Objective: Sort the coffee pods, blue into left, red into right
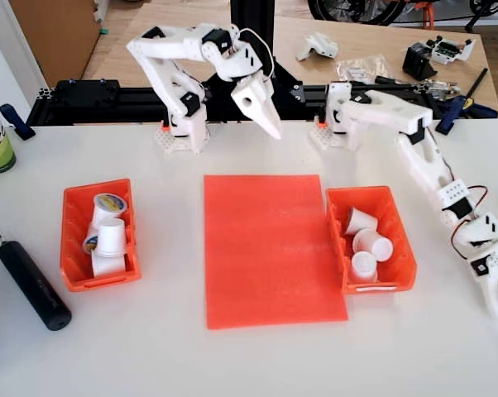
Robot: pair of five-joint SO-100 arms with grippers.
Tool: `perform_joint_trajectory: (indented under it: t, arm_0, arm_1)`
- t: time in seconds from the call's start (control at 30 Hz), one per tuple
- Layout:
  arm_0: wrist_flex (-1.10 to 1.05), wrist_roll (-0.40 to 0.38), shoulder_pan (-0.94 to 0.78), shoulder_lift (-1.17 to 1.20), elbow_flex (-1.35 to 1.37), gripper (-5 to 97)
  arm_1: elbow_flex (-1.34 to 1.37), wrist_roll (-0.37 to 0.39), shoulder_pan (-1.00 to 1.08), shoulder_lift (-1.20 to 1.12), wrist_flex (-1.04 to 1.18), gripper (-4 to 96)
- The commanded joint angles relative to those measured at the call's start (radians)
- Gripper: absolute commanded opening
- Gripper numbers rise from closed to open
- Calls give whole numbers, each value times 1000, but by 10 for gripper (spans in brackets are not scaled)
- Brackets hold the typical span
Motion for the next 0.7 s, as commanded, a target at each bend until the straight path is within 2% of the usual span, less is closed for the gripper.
perform_joint_trajectory:
  t: [0.0,0.13,0.43,0.57,0.67]
  arm_0:
    - [-3,0,-8,6,-31,31]
    - [-3,0,-8,8,-15,32]
    - [0,8,-6,14,2,35]
    - [0,18,-6,15,12,37]
    - [-5,35,-8,15,29,41]
  arm_1:
    - [-187,5,12,-48,23,255]
    - [-190,15,28,-52,20,156]
    - [-270,-6,43,-52,54,113]
    - [-439,-32,58,-52,227,110]
    - [-641,-60,63,-52,449,104]
